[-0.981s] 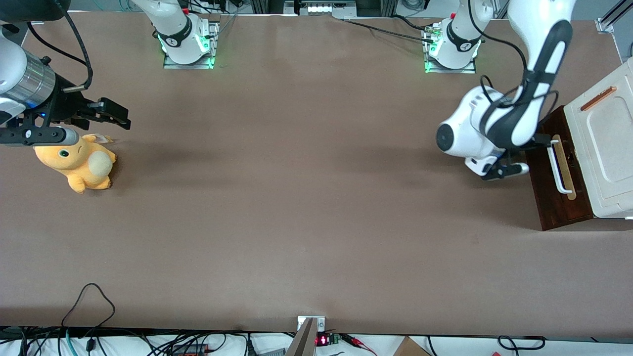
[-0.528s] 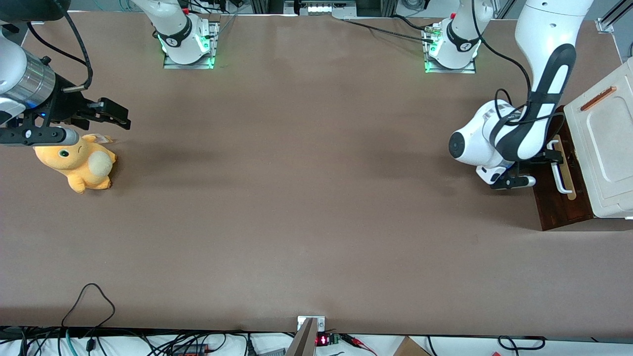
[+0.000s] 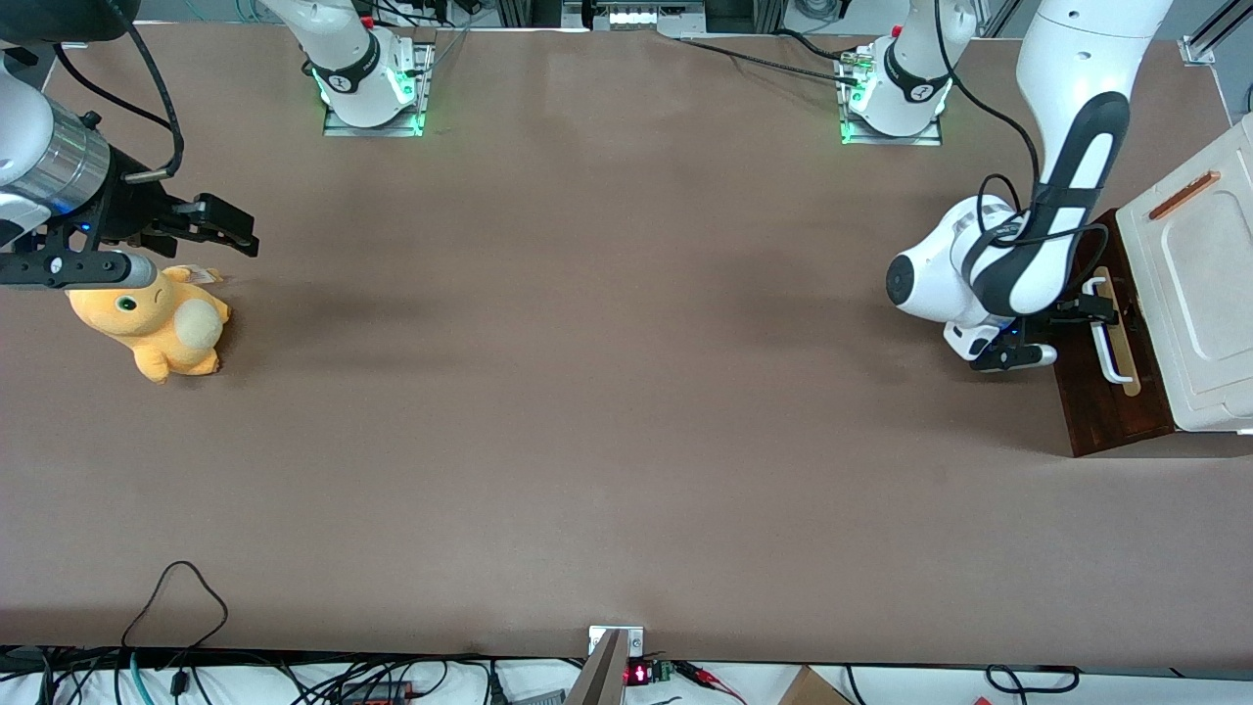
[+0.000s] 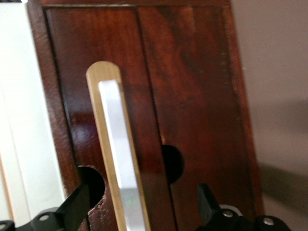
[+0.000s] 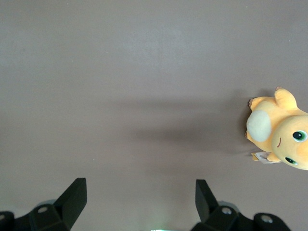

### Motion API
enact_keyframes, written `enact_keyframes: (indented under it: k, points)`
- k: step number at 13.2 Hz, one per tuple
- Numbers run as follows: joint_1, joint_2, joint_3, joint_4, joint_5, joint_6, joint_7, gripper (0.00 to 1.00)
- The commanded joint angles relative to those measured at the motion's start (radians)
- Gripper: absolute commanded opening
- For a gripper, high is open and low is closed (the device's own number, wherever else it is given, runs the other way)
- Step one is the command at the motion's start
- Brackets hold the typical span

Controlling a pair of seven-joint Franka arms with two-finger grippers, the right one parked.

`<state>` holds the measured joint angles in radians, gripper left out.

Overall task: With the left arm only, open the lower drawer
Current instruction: 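Close the left gripper around the white bar handle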

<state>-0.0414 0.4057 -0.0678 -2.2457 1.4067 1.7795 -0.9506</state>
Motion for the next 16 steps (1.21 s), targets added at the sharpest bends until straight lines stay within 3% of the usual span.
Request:
enact_keyframes:
  k: [1,8,16]
  points:
    - [-0.034,-0.008,0.011,-0.063,0.070,-0.054,-0.109,0.98]
    - [-0.035,0.002,0.013,-0.084,0.202,-0.098,-0.197,0.94]
    - [-0.034,0.018,0.039,-0.083,0.228,-0.087,-0.206,0.59]
